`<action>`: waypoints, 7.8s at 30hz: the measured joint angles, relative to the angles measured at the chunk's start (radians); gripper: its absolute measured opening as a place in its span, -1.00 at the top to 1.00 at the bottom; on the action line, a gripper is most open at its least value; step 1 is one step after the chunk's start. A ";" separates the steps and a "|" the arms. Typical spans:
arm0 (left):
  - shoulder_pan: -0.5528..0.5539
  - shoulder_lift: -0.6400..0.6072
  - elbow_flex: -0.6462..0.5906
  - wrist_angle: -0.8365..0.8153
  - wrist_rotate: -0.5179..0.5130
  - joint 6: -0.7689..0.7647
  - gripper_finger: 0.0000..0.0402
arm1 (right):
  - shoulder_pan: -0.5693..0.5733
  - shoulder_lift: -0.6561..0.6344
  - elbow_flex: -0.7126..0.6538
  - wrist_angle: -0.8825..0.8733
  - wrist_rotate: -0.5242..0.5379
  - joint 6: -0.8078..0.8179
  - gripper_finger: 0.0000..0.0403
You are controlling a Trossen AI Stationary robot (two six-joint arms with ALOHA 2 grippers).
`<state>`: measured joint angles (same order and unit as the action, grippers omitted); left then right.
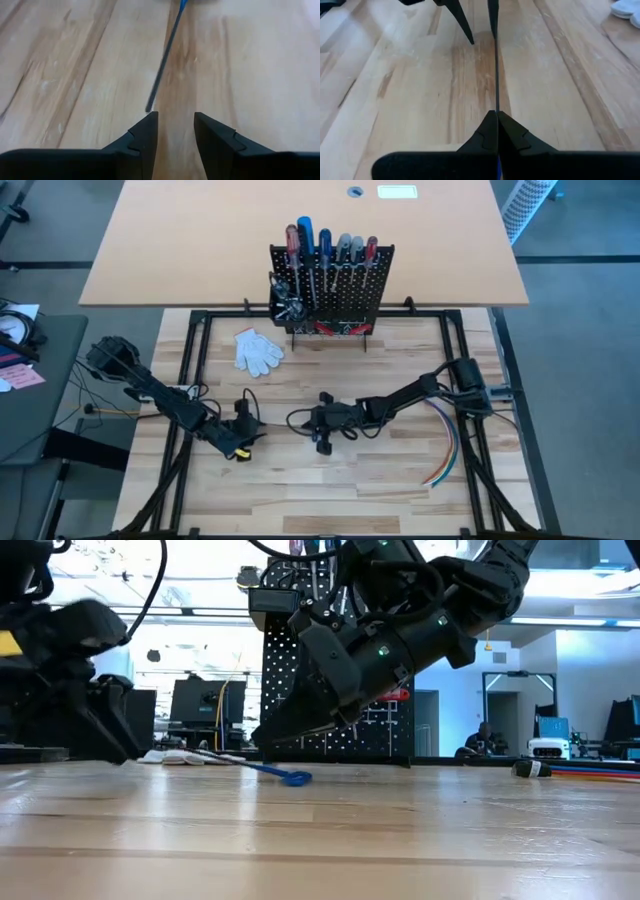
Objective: Hang tools onto peg board
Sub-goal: Hang the blue pick tool on the peg board
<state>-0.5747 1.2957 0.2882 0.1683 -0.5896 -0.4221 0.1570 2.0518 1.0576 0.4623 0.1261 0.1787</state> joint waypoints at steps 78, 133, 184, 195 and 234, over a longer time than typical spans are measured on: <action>0.093 0.244 0.296 -0.108 -0.062 0.314 0.99 | 0.008 0.057 0.116 -0.209 0.020 -0.067 0.65; -0.082 -0.479 -0.164 0.323 0.034 0.298 1.00 | 0.079 -0.180 0.062 -0.023 0.056 -0.539 0.91; -0.081 -0.478 -0.165 0.082 -0.182 0.122 0.43 | -0.355 -0.331 0.433 -1.019 0.295 -0.021 0.95; -0.081 -0.478 -0.165 0.083 -0.182 0.120 0.43 | -0.366 -0.330 0.433 -1.034 0.236 -0.048 0.95; -0.080 -0.478 -0.165 0.084 -0.182 0.119 0.43 | -0.430 -0.265 0.633 -1.176 0.159 -0.047 0.93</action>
<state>-0.6552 0.8177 0.1234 0.2527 -0.7719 -0.3035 -0.2733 1.7870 1.6908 -0.7135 0.2856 0.1314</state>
